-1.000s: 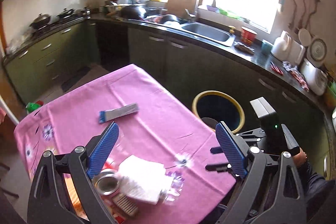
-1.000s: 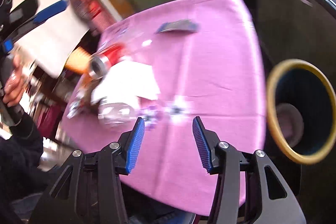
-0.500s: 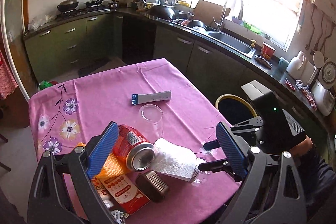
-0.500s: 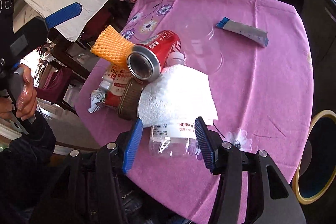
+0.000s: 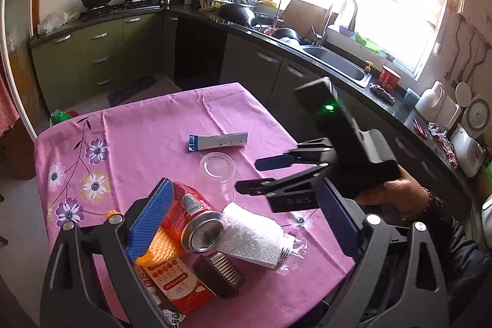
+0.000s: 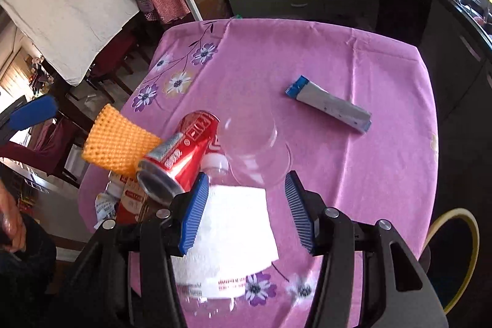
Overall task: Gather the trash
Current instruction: 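Grasp the clear plastic cup with the right gripper, then move the plastic cup over the bin and release it from the right gripper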
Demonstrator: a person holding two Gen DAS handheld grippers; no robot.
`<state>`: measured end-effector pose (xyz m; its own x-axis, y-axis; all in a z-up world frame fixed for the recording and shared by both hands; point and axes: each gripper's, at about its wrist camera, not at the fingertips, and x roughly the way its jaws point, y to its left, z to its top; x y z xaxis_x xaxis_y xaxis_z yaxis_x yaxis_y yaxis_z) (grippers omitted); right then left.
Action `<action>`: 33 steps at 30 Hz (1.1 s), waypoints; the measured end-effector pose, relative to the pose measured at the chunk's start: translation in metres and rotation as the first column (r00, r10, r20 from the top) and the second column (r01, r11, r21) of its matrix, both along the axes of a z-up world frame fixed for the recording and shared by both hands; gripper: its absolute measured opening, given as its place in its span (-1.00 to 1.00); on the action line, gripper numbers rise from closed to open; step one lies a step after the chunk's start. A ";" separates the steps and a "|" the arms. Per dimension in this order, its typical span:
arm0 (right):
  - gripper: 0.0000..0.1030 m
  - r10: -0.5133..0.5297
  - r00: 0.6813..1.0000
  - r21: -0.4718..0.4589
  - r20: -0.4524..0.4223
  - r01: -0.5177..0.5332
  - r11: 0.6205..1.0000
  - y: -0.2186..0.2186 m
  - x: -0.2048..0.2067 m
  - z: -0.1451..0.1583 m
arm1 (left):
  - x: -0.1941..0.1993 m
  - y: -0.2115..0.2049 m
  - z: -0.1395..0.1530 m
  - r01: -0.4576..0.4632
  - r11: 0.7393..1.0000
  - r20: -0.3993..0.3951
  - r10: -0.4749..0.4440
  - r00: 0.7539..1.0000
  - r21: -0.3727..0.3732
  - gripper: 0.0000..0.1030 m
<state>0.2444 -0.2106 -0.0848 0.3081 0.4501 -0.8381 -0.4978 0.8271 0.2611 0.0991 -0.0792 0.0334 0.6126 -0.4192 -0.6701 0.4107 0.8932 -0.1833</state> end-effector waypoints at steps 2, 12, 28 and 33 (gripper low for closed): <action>0.01 0.000 1.000 -0.044 0.010 0.000 0.999 0.016 0.015 -0.004 | -0.002 0.000 0.001 0.000 1.000 0.002 0.000 1.000 0.013 0.73; 0.09 -0.021 0.999 -0.143 -0.039 0.015 0.990 0.045 0.046 -0.032 | 0.001 0.010 -0.004 -0.008 1.000 -0.012 0.008 1.000 0.003 0.73; 0.14 -0.053 0.998 -0.157 -0.025 0.048 0.986 0.050 0.065 -0.051 | -0.001 0.015 -0.006 -0.016 1.000 -0.018 0.016 1.000 0.006 0.73; 0.14 -0.088 0.996 -0.089 0.008 0.088 0.992 0.020 0.058 -0.025 | -0.002 0.011 -0.007 -0.002 1.000 -0.021 0.002 1.000 0.011 0.73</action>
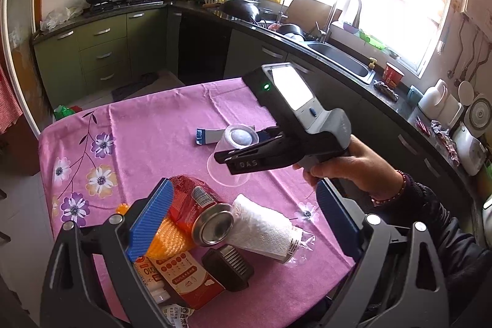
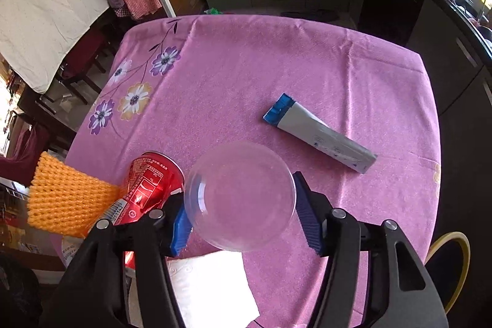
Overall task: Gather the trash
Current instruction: 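Move the plastic cup over the bin and release it from the right gripper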
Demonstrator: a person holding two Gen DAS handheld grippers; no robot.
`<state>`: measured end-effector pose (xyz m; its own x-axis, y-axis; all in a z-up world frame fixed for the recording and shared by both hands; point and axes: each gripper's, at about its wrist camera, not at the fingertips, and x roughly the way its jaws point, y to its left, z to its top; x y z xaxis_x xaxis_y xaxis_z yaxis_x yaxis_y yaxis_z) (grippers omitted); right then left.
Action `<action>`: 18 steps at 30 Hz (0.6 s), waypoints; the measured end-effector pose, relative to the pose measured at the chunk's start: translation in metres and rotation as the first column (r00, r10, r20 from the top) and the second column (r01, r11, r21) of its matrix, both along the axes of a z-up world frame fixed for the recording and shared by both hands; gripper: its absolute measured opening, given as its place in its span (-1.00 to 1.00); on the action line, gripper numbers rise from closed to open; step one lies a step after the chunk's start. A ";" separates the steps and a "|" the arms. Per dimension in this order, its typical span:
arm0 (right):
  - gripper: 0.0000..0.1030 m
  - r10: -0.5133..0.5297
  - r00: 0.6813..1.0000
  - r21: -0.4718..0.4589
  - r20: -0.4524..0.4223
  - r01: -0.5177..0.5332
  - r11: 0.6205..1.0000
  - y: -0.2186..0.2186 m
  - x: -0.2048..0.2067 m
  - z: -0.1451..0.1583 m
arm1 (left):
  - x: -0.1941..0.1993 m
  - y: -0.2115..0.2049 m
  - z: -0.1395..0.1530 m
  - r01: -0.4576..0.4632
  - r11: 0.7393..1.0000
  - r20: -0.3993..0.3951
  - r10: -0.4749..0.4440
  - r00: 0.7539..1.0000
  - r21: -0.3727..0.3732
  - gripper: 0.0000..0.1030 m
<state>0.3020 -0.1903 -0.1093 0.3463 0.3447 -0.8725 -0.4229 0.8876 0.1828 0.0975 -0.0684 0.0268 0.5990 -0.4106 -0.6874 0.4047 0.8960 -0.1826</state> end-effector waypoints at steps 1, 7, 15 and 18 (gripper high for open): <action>0.14 -0.010 1.000 0.017 0.013 0.010 1.000 -0.010 -0.004 0.008 | 0.000 -0.002 -0.001 0.007 1.000 -0.001 -0.007 1.000 0.004 0.73; 0.15 -0.141 0.987 0.071 0.080 0.135 0.988 -0.101 -0.035 0.045 | 0.001 -0.020 -0.008 0.079 0.997 -0.042 -0.079 0.996 0.017 0.73; 0.17 -0.441 0.895 -0.015 0.066 0.442 0.897 -0.263 -0.074 0.033 | 0.005 -0.066 -0.031 0.205 0.978 -0.115 -0.200 0.973 0.034 0.73; 0.17 -0.518 0.855 -0.055 0.014 0.518 0.854 -0.304 -0.076 0.002 | 0.007 -0.080 -0.037 0.234 0.971 -0.132 -0.227 0.965 0.038 0.73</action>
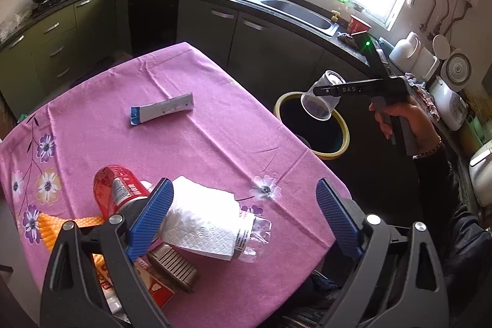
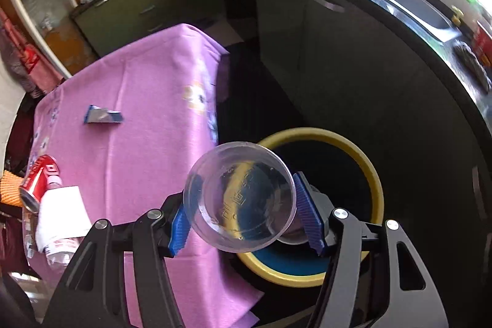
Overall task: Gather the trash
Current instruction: 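Move the plastic cup over the bin and release it from the right gripper, then pinch the white tissue with the left gripper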
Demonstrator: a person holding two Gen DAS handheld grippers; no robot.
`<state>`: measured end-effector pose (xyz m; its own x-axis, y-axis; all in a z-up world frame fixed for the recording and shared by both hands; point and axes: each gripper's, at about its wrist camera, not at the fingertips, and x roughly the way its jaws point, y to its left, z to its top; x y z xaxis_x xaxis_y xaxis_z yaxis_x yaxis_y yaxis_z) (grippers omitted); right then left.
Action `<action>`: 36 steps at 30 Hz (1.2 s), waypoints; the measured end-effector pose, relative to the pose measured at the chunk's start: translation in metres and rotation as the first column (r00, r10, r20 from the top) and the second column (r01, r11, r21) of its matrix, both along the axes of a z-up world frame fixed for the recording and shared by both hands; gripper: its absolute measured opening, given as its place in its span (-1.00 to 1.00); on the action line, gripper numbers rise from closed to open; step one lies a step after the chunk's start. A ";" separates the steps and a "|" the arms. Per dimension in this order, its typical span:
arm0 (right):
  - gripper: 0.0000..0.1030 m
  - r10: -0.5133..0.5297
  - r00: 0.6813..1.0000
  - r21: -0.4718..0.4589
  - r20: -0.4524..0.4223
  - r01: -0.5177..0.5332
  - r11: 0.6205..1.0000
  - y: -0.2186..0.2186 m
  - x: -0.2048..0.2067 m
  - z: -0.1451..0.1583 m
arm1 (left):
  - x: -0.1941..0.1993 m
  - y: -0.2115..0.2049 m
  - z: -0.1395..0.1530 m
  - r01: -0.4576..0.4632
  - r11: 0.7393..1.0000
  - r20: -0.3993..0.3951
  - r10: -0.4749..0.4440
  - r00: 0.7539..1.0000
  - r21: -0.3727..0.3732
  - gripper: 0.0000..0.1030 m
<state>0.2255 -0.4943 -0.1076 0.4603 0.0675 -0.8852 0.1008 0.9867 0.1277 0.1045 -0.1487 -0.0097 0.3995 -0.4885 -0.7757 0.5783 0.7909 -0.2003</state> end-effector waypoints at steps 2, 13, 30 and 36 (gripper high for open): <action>0.17 -0.043 0.999 -0.003 -0.033 0.042 0.999 -0.020 0.003 -0.022 | 0.001 -0.008 -0.002 0.009 1.000 -0.005 -0.009 1.000 0.011 0.73; 0.46 -0.160 0.985 0.050 -0.058 0.163 0.985 -0.081 0.007 -0.085 | 0.019 -0.030 -0.034 0.065 0.991 -0.114 -0.052 0.992 0.115 0.73; 0.47 -0.065 0.998 0.051 -0.011 0.065 0.997 -0.038 -0.029 -0.059 | 0.034 -0.034 -0.074 0.095 0.974 -0.199 -0.053 0.978 0.204 0.73; 0.47 -0.043 0.999 0.055 -0.014 0.044 0.998 -0.019 -0.021 -0.060 | 0.037 -0.030 -0.079 0.081 0.973 -0.197 -0.038 0.980 0.217 0.70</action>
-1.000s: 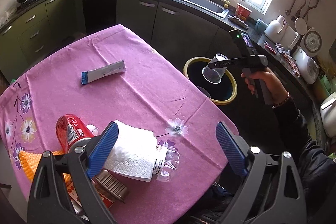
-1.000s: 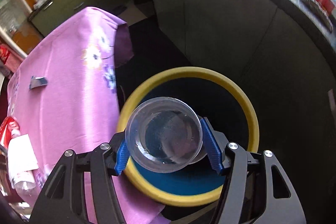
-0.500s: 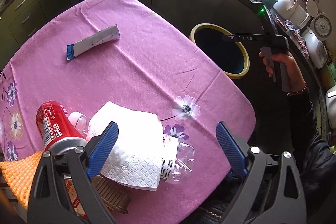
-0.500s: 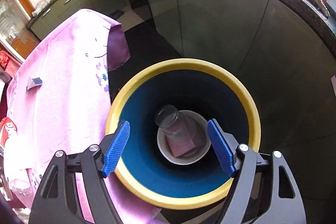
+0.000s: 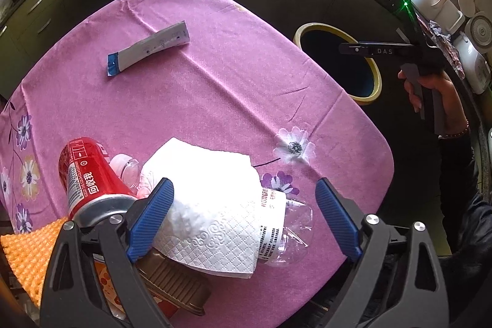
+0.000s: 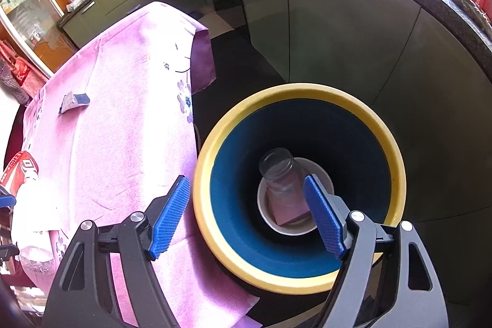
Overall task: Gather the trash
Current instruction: 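Pinch the white tissue with the left gripper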
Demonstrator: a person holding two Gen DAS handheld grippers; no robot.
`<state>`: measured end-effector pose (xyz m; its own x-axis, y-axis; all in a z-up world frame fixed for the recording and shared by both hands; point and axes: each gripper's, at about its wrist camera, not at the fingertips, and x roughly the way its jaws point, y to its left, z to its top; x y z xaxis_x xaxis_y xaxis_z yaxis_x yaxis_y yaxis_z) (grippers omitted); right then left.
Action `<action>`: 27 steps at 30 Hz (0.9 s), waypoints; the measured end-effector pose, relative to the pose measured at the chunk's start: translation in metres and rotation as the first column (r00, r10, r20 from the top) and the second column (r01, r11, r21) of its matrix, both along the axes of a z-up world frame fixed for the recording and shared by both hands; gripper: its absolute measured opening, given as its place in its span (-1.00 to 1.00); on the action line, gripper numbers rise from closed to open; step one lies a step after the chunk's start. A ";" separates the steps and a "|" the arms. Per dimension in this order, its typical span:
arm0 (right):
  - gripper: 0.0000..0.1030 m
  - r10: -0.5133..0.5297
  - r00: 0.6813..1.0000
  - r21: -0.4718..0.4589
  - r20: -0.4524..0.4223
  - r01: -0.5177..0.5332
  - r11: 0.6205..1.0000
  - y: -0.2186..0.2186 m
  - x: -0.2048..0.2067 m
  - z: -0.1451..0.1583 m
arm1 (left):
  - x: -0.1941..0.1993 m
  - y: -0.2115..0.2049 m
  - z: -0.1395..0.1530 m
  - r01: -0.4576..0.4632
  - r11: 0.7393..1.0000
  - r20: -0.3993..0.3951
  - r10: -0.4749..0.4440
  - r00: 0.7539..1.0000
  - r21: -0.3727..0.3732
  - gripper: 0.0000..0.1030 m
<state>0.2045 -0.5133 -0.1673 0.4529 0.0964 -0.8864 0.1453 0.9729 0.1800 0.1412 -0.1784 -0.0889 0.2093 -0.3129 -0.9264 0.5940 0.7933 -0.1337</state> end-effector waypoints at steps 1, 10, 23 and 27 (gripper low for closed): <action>0.47 0.002 1.000 -0.001 0.000 -0.002 1.000 0.001 0.000 0.000 | 0.001 0.001 0.000 -0.005 1.000 0.002 0.005 1.000 -0.003 0.66; 0.47 0.011 1.000 0.001 -0.003 -0.011 1.000 0.010 0.003 -0.001 | 0.000 0.003 0.002 -0.015 1.000 0.042 0.014 0.999 0.025 0.32; 0.47 0.007 1.000 0.005 -0.006 -0.007 1.000 0.008 0.005 -0.005 | -0.009 -0.005 -0.005 0.042 0.993 0.092 -0.052 0.994 0.106 -0.86; 0.47 0.003 1.000 0.007 -0.007 -0.003 1.000 0.006 0.004 -0.006 | -0.009 -0.003 0.013 0.036 0.997 0.140 -0.046 0.989 0.074 -0.90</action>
<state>0.2085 -0.5076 -0.1731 0.4467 0.1037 -0.8887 0.1431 0.9722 0.1854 0.1325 -0.1816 -0.0756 0.3281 -0.2582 -0.9086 0.6349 0.7725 0.0097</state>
